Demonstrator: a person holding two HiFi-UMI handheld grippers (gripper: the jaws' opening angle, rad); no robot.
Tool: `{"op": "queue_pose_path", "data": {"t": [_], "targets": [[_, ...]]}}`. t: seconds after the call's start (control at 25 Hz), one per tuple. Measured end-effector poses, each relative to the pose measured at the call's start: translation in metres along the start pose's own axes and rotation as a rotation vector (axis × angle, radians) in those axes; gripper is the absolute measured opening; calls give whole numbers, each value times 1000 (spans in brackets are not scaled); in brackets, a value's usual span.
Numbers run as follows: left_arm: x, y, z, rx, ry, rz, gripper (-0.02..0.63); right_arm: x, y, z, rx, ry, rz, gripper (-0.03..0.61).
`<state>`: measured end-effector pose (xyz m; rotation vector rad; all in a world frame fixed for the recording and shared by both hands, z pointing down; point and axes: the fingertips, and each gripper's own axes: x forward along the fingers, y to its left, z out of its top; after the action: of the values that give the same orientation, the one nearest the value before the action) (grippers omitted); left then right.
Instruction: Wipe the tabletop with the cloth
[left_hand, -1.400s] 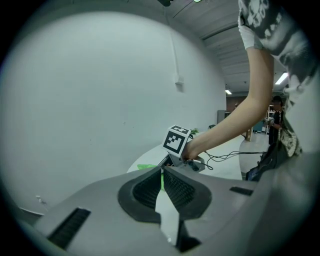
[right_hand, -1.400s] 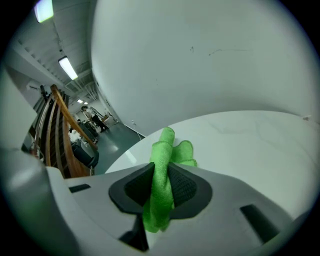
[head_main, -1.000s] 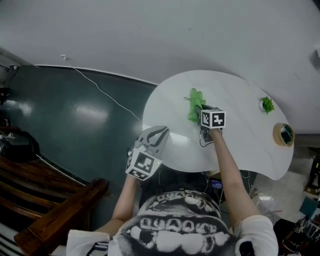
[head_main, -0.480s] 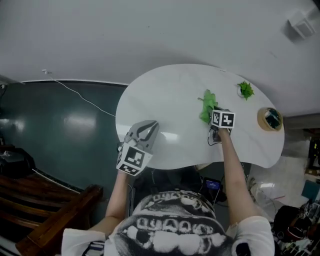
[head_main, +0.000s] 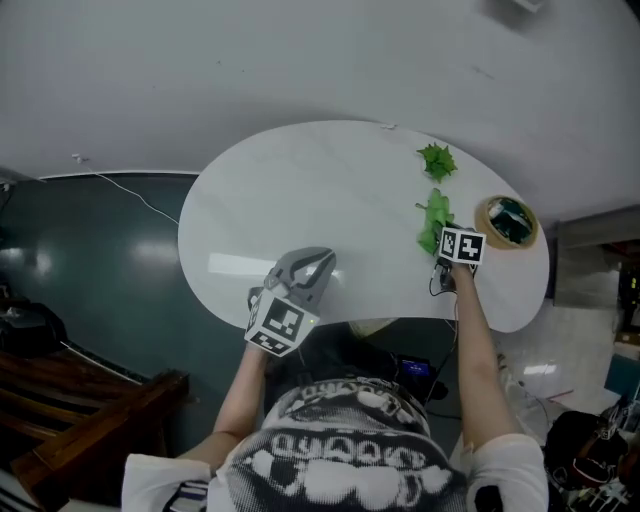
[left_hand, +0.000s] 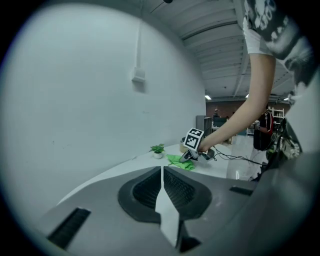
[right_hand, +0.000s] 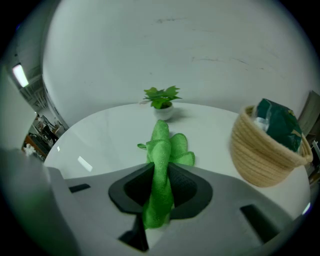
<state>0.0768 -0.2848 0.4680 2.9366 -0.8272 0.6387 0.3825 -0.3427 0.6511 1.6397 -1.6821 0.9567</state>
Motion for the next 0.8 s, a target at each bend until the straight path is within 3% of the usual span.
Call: {"op": "queue_pose_path", "data": {"t": [0.16,0.4,0.68,0.8], "targets": [[28,-56,26,6,-34,-29,14,-17,-49,-17,-4,-6,6,77],[43,-101,34,-2,-19,1,15,-30,-82,-29,-6,-23,22,78],[28,-97,22,-52,5,86,14,-31,-88,-27,-8,-26,-10,78],[18,-81,12,-56,28,119,14,-27,-68,-18,-45,-44,16,77]]}}
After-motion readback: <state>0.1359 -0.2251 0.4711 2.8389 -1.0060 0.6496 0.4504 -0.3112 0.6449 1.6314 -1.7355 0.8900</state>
